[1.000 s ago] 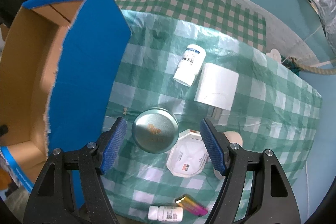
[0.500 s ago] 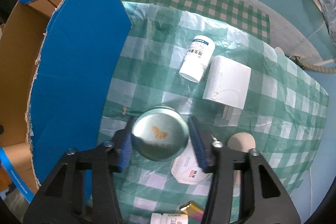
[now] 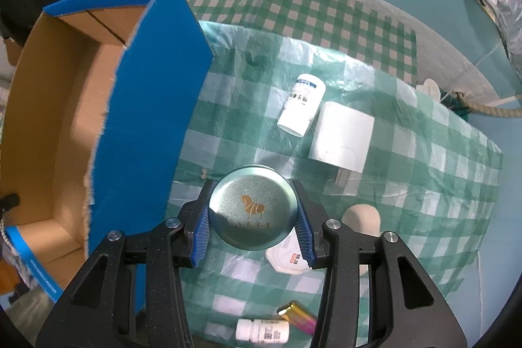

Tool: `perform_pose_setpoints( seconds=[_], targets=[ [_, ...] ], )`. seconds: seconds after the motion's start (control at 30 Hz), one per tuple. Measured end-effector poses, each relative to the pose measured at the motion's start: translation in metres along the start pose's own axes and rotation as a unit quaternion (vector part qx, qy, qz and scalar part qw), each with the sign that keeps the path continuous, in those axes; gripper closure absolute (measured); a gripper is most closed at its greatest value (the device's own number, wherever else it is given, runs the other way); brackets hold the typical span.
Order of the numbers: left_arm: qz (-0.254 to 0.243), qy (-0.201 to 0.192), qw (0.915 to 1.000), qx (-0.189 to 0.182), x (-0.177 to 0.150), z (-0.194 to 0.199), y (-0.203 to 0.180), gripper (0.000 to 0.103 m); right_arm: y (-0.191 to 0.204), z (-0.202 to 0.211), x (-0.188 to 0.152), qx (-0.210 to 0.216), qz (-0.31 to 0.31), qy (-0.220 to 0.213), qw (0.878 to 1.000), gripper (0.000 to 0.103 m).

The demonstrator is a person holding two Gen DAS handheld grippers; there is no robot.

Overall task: Organize rigid objects
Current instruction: 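Move the right gripper to the green tin and grasp it, then carry the green tin into the box and release it beside the puck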

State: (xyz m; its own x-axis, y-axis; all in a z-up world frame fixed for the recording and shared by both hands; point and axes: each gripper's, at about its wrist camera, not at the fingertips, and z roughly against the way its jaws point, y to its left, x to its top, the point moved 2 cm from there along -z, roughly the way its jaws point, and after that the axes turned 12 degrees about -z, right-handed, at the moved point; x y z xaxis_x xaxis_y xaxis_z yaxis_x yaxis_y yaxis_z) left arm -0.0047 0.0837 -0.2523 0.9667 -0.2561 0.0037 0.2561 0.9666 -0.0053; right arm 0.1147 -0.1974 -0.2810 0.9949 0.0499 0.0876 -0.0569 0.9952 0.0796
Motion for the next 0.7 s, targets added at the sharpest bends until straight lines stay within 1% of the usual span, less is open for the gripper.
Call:
perform_pose_setpoints(
  seconds=[0.27,0.7],
  targets=[
    [0.000,0.000,1.0000,0.000,0.000,0.000,0.000,0.096,0.009,0.026,0.006,0.006,0.013,-0.010,1.000,0.059],
    [0.001,0.001,1.0000,0.000,0.000,0.000,0.001,0.096,0.038,0.075,0.025,0.019,0.052,-0.034,0.998,0.059]
  ],
)
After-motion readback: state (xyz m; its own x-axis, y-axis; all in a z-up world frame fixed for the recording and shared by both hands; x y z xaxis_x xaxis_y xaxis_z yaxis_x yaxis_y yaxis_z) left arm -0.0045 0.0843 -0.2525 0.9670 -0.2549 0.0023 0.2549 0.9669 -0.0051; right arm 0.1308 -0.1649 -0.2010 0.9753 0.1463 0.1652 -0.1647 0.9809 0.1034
